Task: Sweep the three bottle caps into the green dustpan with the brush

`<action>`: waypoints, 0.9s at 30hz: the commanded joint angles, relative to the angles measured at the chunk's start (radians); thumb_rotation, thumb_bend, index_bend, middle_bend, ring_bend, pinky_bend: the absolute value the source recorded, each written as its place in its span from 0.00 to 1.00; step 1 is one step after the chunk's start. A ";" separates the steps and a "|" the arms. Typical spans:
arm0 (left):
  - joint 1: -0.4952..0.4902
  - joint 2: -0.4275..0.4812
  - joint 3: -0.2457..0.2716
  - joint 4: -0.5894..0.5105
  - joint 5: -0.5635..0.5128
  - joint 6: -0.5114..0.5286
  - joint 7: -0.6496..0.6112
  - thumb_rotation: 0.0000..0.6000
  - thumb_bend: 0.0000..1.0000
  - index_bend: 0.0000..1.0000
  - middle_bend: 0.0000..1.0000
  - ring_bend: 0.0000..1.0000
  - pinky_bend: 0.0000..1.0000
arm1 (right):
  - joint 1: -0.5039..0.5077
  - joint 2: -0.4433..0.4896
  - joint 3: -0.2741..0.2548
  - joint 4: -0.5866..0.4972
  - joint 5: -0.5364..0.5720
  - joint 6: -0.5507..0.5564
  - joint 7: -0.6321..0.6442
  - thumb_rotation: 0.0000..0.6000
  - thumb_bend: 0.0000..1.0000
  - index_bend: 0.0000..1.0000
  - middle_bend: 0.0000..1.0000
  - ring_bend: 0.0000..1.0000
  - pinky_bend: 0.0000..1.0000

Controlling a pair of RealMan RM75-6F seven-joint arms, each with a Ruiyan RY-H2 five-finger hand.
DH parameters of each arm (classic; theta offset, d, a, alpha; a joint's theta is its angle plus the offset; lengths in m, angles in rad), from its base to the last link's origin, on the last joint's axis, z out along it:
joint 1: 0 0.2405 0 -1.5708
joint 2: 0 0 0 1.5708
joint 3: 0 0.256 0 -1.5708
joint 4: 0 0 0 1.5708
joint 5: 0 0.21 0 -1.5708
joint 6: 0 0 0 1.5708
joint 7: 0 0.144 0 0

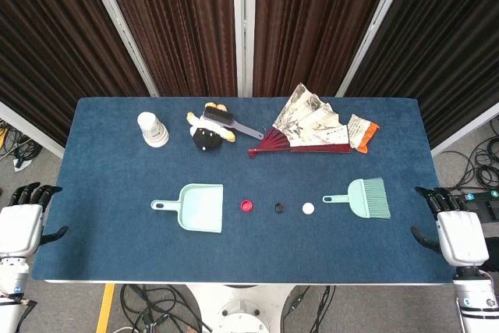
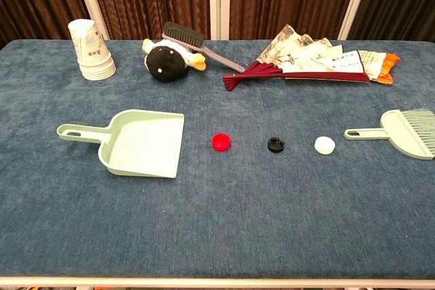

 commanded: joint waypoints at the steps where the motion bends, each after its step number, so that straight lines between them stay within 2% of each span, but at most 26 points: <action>1: -0.004 -0.003 -0.004 0.002 -0.003 -0.002 0.000 1.00 0.06 0.25 0.24 0.14 0.16 | 0.001 -0.001 0.000 0.001 0.000 0.000 0.001 1.00 0.12 0.19 0.27 0.17 0.30; 10: -0.014 0.000 -0.006 -0.002 -0.002 -0.011 0.005 1.00 0.06 0.25 0.24 0.14 0.16 | 0.021 0.000 -0.001 -0.001 -0.011 -0.026 0.021 1.00 0.12 0.19 0.27 0.17 0.30; 15: -0.034 0.005 -0.011 0.000 0.006 -0.032 -0.004 1.00 0.06 0.25 0.24 0.14 0.16 | 0.072 0.007 0.006 -0.003 -0.026 -0.090 0.020 1.00 0.13 0.22 0.29 0.17 0.30; 21: -0.067 0.013 -0.019 -0.009 0.022 -0.064 -0.016 1.00 0.05 0.25 0.24 0.14 0.16 | 0.200 -0.007 0.032 0.025 0.002 -0.279 -0.031 1.00 0.14 0.28 0.32 0.17 0.30; 27: -0.101 0.013 -0.019 -0.029 0.038 -0.101 -0.028 1.00 0.05 0.25 0.24 0.14 0.16 | 0.349 -0.108 0.056 0.145 0.070 -0.497 -0.082 1.00 0.14 0.30 0.32 0.17 0.30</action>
